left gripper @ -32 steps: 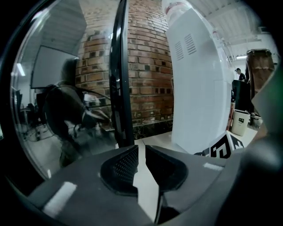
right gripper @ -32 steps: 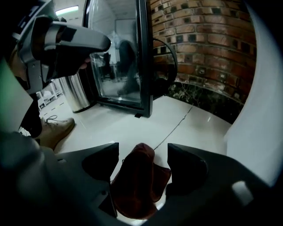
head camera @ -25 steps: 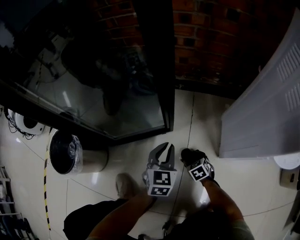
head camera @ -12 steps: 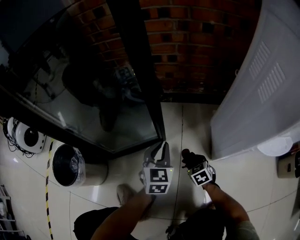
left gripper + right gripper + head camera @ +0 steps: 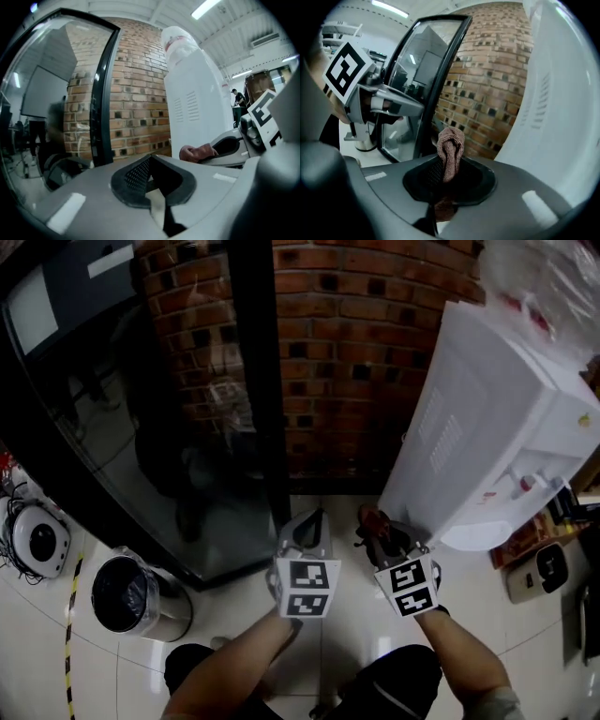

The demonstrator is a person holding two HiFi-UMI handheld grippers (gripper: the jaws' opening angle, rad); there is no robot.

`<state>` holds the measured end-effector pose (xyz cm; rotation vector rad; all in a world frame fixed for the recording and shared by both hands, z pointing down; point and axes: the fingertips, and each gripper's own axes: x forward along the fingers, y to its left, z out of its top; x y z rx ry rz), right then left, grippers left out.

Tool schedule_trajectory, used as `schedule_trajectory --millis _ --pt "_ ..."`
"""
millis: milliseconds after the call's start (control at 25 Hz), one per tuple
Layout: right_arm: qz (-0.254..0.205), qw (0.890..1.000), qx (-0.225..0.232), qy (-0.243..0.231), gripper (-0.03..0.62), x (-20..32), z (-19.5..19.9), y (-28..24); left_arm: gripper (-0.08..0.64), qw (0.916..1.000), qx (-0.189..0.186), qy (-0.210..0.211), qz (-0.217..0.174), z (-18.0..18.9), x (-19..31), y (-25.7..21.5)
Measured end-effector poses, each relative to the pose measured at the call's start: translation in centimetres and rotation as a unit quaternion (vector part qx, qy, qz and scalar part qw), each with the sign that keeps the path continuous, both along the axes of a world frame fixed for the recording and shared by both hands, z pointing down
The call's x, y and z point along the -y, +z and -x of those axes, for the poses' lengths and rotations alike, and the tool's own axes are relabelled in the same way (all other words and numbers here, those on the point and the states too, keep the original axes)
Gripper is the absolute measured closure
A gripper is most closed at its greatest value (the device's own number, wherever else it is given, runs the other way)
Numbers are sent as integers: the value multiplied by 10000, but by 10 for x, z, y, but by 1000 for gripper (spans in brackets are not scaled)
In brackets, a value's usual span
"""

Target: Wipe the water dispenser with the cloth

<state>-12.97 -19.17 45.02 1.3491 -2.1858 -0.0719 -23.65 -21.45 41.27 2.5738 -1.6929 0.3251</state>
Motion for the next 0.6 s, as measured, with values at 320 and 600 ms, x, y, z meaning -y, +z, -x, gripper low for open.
schedule_trajectory --millis 320,600 --pt "-1472 9868 -630 -221 522 -17 2 -199 560 9986 -70 378 -368 -37 -16 -134" --pt "-2278 9518 -2051 112 522 10 -4 -318 560 9956 -51 523 -779 -49 -12 -185"
